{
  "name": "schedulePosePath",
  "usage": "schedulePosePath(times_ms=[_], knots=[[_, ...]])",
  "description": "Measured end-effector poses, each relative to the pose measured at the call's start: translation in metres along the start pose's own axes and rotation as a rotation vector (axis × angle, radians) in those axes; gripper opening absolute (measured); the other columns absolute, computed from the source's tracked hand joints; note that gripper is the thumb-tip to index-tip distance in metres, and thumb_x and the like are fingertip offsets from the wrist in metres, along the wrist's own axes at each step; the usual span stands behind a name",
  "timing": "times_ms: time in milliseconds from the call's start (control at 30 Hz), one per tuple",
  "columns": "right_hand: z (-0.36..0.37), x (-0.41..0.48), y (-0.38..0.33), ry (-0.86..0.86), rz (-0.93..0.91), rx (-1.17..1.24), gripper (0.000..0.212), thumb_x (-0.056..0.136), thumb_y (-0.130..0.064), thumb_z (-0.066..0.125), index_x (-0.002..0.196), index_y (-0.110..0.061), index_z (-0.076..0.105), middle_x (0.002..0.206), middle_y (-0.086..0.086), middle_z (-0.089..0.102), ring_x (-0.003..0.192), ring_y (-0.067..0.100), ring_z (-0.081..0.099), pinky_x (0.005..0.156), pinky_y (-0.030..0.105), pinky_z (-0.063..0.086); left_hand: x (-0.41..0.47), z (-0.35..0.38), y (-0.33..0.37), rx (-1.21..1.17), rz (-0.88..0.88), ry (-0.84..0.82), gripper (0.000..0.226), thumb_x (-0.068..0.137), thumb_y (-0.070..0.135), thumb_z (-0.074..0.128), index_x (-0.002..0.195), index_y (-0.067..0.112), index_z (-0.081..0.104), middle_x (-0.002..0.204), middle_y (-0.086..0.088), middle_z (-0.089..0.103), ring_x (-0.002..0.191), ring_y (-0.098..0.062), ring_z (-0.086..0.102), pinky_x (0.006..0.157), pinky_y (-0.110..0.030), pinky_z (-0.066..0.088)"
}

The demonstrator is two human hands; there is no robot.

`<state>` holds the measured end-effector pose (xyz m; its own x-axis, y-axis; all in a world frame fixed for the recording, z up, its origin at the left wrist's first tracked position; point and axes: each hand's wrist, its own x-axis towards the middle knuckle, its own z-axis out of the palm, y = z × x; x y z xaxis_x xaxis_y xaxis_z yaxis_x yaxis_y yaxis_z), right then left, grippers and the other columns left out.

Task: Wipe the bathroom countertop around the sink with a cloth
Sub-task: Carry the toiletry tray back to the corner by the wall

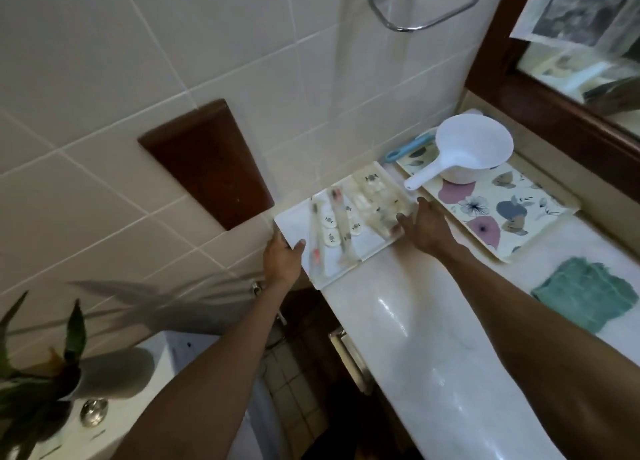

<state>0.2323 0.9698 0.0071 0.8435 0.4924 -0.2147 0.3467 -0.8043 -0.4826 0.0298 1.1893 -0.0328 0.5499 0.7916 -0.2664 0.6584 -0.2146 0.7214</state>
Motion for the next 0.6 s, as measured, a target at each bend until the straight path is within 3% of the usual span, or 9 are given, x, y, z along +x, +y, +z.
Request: schedulePosePath(times_ms=[133,200,333,400,500,600], knots=[[0.004,0.004,0.002,0.012,0.061,0.022,0.059,0.096,-0.04,0.051,0.12,0.013,0.052,0.118,0.039,0.053,0.114,0.048,0.05,0.097,0.046,0.038,-0.002,0.001,0.005,-0.113,-0.042,-0.024,0.057,0.094,0.025,0.069,0.147,0.014,0.049,0.134,-0.004,0.066,0.121,-0.025,0.063,0.098,-0.03,0.047],[0.003,-0.004,0.005,-0.064,0.145,0.046,0.053,0.098,-0.04,0.05,0.127,0.004,0.051,0.126,0.031,0.05,0.118,0.043,0.05,0.098,0.042,0.04,-0.003,-0.002,0.005,-0.133,-0.058,-0.024,0.06,0.093,0.025,0.07,0.148,0.017,0.048,0.134,-0.003,0.066,0.121,-0.025,0.063,0.102,-0.035,0.049],[0.005,-0.031,0.017,-0.05,0.201,0.191,0.058,0.095,-0.045,0.056,0.135,-0.003,0.049,0.13,0.021,0.053,0.119,0.037,0.053,0.098,0.04,0.041,-0.008,-0.004,0.003,-0.173,-0.068,-0.052,0.059,0.091,0.023,0.073,0.146,0.022,0.051,0.129,0.001,0.069,0.117,-0.021,0.065,0.103,-0.039,0.051],[0.007,-0.045,0.025,-0.045,0.236,0.249,0.051,0.094,-0.044,0.057,0.123,-0.003,0.053,0.115,0.014,0.059,0.11,0.034,0.057,0.087,0.037,0.043,-0.015,-0.002,0.003,-0.197,-0.069,-0.067,0.053,0.089,0.023,0.074,0.139,0.023,0.056,0.126,0.001,0.07,0.115,-0.021,0.066,0.101,-0.04,0.053],[0.004,-0.066,0.032,-0.018,0.274,0.297,0.037,0.095,-0.044,0.056,0.1,-0.008,0.051,0.095,0.005,0.055,0.092,0.028,0.055,0.074,0.031,0.035,-0.031,0.002,0.006,-0.253,-0.075,-0.06,0.047,0.086,0.024,0.076,0.13,0.026,0.061,0.121,0.003,0.07,0.112,-0.021,0.065,0.097,-0.039,0.053],[-0.004,-0.093,0.044,0.019,0.289,0.348,0.036,0.095,-0.044,0.056,0.097,-0.009,0.046,0.089,0.002,0.053,0.084,0.024,0.051,0.069,0.033,0.035,-0.053,0.01,0.011,-0.299,-0.072,-0.08,0.053,0.085,0.025,0.075,0.135,0.027,0.058,0.123,0.006,0.069,0.11,-0.017,0.066,0.096,-0.034,0.052]])
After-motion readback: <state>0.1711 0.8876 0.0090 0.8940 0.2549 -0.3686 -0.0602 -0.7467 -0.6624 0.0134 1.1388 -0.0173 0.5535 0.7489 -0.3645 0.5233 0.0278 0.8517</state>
